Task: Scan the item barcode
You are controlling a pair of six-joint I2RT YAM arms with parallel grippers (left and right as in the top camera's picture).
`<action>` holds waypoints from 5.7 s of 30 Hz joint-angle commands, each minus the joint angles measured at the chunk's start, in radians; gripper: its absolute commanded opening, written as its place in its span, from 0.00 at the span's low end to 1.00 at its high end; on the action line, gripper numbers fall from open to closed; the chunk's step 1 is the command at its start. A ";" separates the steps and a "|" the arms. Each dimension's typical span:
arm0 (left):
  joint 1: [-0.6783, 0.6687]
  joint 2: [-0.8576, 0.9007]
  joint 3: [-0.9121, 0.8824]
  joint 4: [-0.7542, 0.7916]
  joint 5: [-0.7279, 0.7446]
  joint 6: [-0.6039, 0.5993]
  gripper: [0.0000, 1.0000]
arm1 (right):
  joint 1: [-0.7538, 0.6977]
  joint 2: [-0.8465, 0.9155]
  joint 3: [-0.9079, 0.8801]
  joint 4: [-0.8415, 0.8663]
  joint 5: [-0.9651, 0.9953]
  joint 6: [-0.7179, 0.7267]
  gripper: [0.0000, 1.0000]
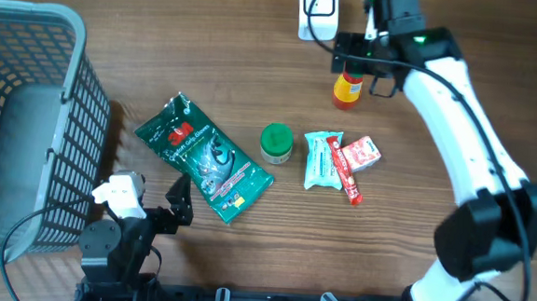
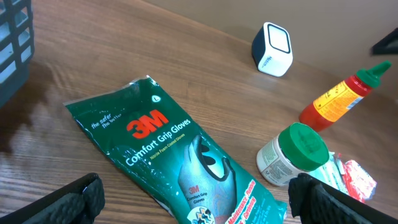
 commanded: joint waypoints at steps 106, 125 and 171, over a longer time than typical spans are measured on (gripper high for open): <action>-0.005 -0.007 -0.008 0.003 -0.006 -0.008 1.00 | -0.282 0.490 -0.027 0.023 -1.065 0.515 0.56; -0.005 -0.007 -0.008 0.003 -0.006 -0.008 1.00 | -0.314 0.303 -0.026 -0.246 -0.894 0.837 0.50; -0.005 -0.007 -0.008 0.003 -0.006 -0.008 1.00 | 0.008 0.230 -0.015 0.867 0.376 0.985 0.33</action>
